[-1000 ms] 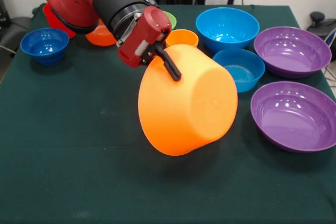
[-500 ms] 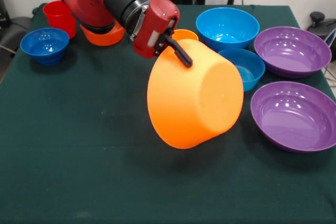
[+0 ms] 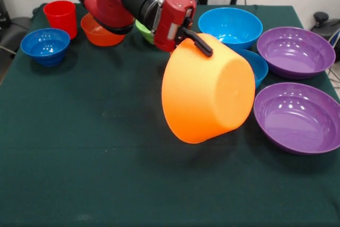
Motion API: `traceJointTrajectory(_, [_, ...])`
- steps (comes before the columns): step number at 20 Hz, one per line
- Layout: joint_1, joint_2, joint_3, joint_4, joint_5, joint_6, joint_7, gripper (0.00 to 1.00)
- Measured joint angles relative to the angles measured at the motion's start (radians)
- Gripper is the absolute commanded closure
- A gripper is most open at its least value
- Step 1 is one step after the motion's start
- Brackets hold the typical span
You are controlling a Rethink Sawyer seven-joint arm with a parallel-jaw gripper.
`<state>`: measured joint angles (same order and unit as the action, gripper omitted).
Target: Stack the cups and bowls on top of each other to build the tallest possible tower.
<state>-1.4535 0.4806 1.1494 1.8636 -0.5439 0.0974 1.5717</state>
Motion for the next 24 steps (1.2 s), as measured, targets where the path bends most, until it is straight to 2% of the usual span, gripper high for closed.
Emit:
traceJointTrajectory(5, [-0.022,0.054,-0.004,0.002,-0.005,0.056,0.0,1.0])
traceJointTrajectory(9, [-0.067,0.134,-0.02,0.0,-0.007,0.123,0.0,1.0])
traceJointTrajectory(13, [-0.088,0.169,-0.035,-0.006,-0.007,0.159,0.0,1.0])
traceJointTrajectory(24, [-0.117,0.198,-0.062,-0.008,-0.007,0.231,-0.002,1.0])
